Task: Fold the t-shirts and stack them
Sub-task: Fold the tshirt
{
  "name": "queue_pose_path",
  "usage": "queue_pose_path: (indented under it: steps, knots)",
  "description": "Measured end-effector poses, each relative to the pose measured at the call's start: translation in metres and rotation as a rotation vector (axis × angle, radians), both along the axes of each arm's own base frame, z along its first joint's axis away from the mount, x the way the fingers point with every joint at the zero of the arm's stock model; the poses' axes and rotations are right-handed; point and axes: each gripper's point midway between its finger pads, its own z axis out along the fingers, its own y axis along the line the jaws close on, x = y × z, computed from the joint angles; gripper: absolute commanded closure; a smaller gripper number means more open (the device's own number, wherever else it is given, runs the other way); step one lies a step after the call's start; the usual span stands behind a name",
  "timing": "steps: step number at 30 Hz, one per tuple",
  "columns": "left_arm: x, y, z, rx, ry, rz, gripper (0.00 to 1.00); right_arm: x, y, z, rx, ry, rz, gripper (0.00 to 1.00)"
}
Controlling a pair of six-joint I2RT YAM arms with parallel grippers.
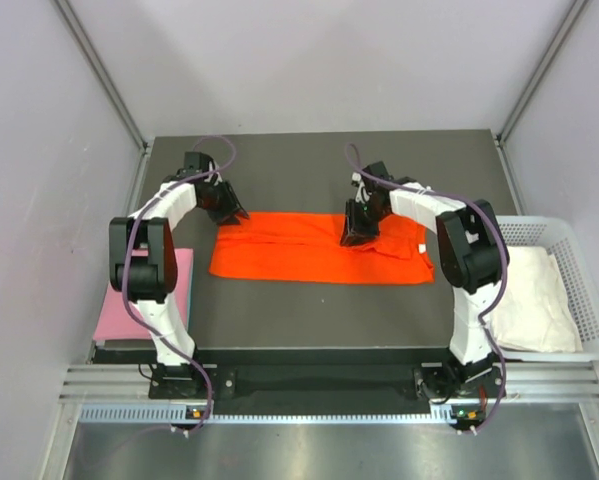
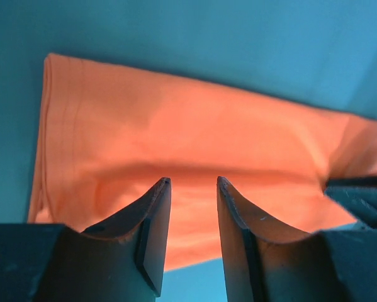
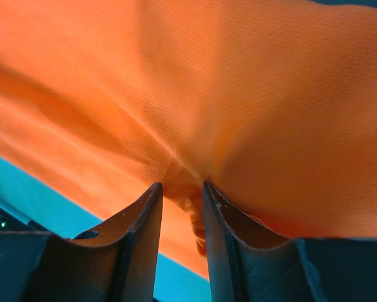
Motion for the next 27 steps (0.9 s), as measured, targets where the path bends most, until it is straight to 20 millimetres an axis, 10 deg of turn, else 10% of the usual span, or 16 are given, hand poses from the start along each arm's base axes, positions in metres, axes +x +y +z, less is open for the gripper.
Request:
queue_pose_path:
  steps: [9,18,27]
  knots:
    - [-0.027,0.011,-0.056,0.036,0.161,0.027,0.62,0.024,0.018,0.039,0.049,-0.092,0.005,0.66]
    - [-0.033,0.028,-0.032,0.129,0.114,0.012,0.6,0.036,0.017,0.046,0.028,-0.129,0.01,0.65]
    - [-0.025,-0.01,0.0,0.035,0.028,-0.035,0.61,0.034,-0.017,0.034,-0.173,-0.113,0.049,0.65]
